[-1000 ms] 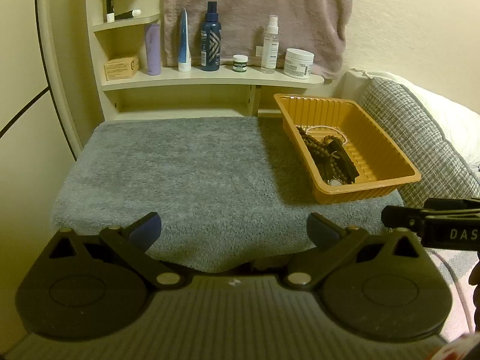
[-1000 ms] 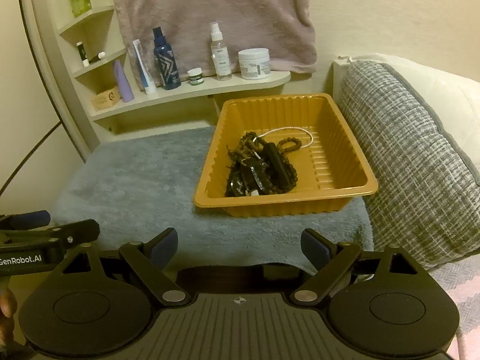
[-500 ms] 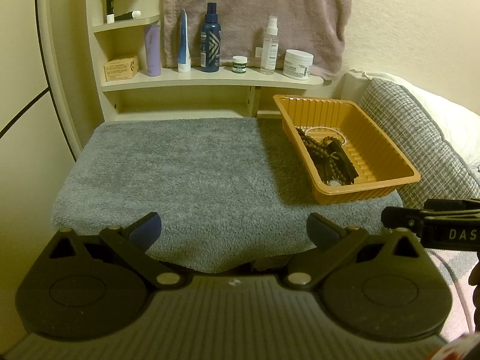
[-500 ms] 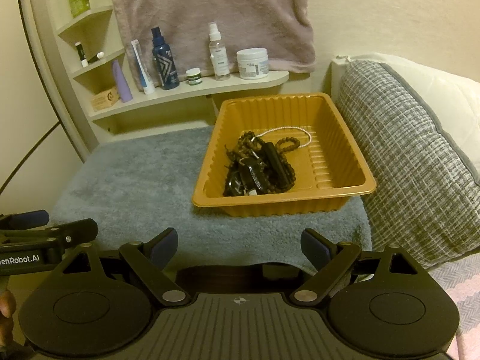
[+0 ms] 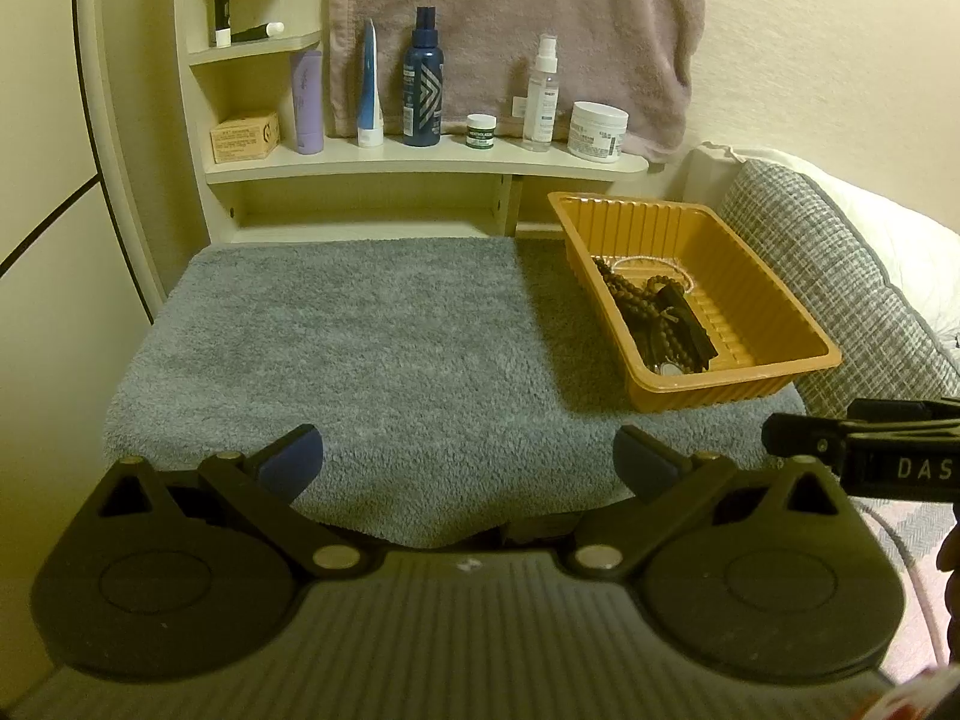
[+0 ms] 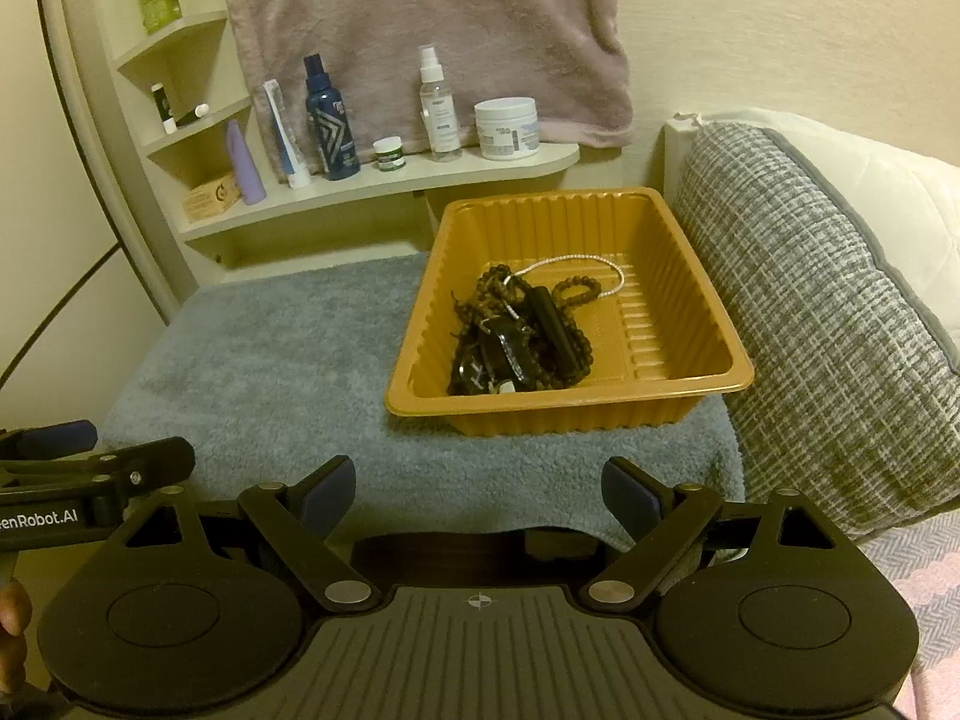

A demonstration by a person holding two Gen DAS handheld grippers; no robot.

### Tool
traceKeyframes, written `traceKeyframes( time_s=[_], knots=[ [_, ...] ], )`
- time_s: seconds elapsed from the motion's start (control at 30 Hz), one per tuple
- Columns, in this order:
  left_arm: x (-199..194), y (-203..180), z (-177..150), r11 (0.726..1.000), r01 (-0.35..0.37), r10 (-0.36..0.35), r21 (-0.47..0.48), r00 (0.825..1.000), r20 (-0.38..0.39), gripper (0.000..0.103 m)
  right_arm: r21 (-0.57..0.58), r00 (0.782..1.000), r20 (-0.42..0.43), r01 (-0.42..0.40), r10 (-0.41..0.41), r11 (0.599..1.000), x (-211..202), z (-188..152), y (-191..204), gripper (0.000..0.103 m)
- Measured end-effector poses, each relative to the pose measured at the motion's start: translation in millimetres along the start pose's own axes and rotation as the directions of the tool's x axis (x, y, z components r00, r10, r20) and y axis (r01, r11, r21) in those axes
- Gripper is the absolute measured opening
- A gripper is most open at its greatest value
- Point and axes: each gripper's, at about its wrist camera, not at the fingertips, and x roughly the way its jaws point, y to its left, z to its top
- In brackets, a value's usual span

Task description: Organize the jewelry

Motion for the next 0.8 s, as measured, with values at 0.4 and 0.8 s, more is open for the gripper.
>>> traceKeyframes(
  time_s=[0.4,0.8],
  knots=[
    [-0.1,2.2,0.8,1.0,0.003,-0.003,-0.002,1.0,0.002,0.102,-0.004,1.0,0.002,0.002,-0.002,1.0,-0.1,1.4,0.5,0.089],
    [-0.7,1.9,2.6,1.0,0.006,-0.006,-0.003,1.0,0.007,0.103,-0.014,1.0,0.005,0.005,-0.005,1.0,0.0,3.3,1.1,0.089]
  ],
)
